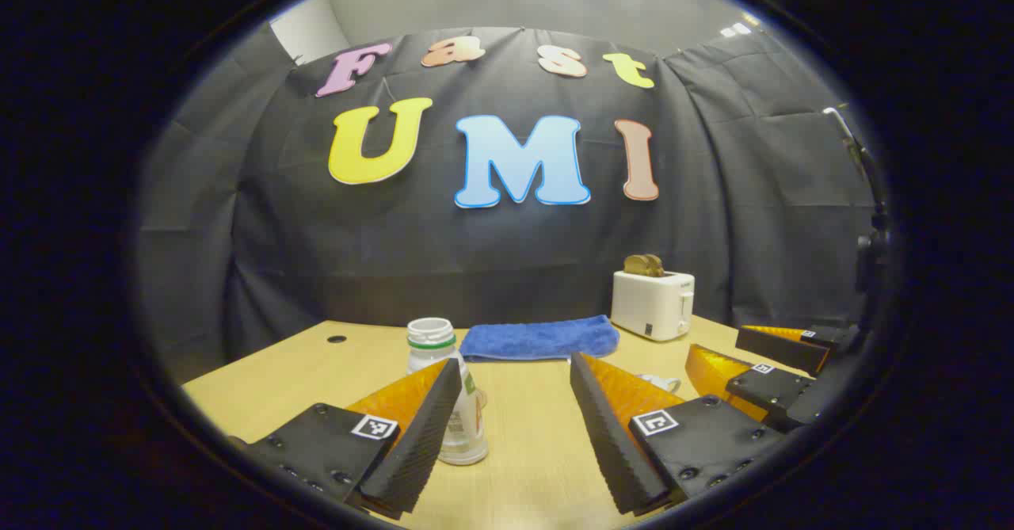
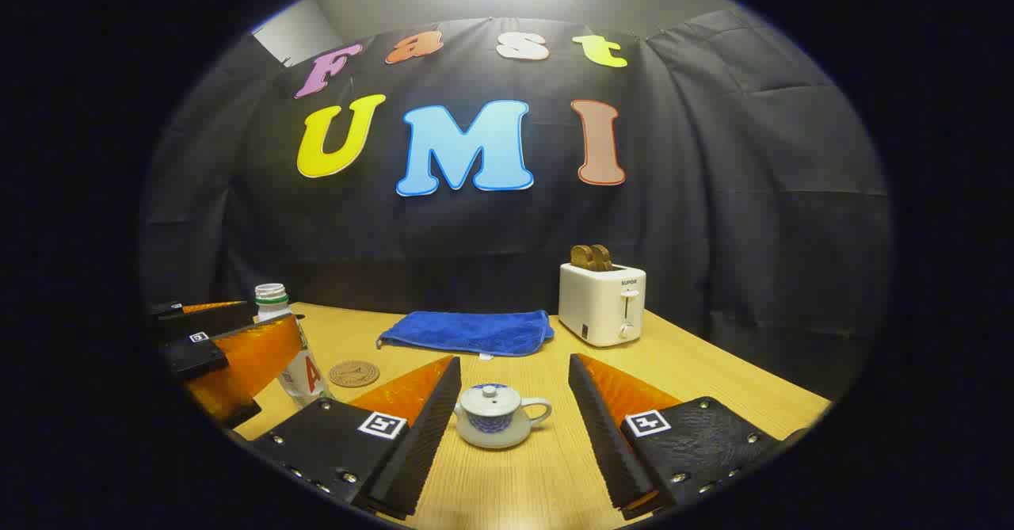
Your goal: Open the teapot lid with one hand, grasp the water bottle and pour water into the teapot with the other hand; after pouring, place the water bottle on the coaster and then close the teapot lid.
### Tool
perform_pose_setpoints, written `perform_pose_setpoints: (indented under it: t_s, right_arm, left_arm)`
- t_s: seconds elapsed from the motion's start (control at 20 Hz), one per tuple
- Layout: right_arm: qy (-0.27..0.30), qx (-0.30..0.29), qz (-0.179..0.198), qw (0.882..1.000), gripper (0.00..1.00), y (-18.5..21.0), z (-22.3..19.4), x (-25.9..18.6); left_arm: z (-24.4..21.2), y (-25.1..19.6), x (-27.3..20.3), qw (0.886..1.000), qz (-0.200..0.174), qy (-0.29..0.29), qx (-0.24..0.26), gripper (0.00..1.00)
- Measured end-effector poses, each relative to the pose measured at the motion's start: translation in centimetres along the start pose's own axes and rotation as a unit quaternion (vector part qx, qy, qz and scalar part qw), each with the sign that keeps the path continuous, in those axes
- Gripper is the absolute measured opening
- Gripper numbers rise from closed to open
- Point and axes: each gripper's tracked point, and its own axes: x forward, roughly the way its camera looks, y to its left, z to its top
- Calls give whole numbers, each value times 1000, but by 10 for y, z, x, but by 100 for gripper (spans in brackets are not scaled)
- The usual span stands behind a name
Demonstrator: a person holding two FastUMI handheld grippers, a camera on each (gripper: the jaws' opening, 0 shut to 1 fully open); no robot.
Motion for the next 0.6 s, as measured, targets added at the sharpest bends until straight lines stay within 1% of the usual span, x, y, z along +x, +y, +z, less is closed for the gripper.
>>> perform_pose_setpoints:
  t_s: [0.05,0.1,0.2,0.25,0.35,0.4,0.5,0.55,0.6]
  right_arm:
    - [-1,-1,-2,1000,85,-1,-1,2]
    - [3,-2,-8,1000,78,-3,-5,7]
    - [22,-4,-9,1000,74,-2,-19,16]
    - [30,-5,-8,1000,70,-3,-23,18]
    - [39,-5,-7,999,68,-2,-27,18]
    - [42,-5,-3,999,63,1,-27,19]
    - [41,-16,-2,999,63,2,-27,19]
    - [38,-23,-1,999,63,3,-26,18]
    - [36,-28,1,999,63,6,-23,18]
  left_arm:
    - [-3,1,1,1000,-3,-2,-3,99]
    - [-8,2,2,1000,-6,-2,-6,99]
    - [-11,9,6,1000,-1,1,-3,99]
    - [-8,15,7,1000,4,-4,-5,93]
    - [-11,16,8,1000,2,-5,-12,92]
    - [-14,17,10,1000,3,-1,-14,92]
    - [-18,20,11,1000,7,6,-14,92]
    - [-20,21,12,1000,8,8,-16,99]
    - [-21,21,12,1000,8,9,-18,99]
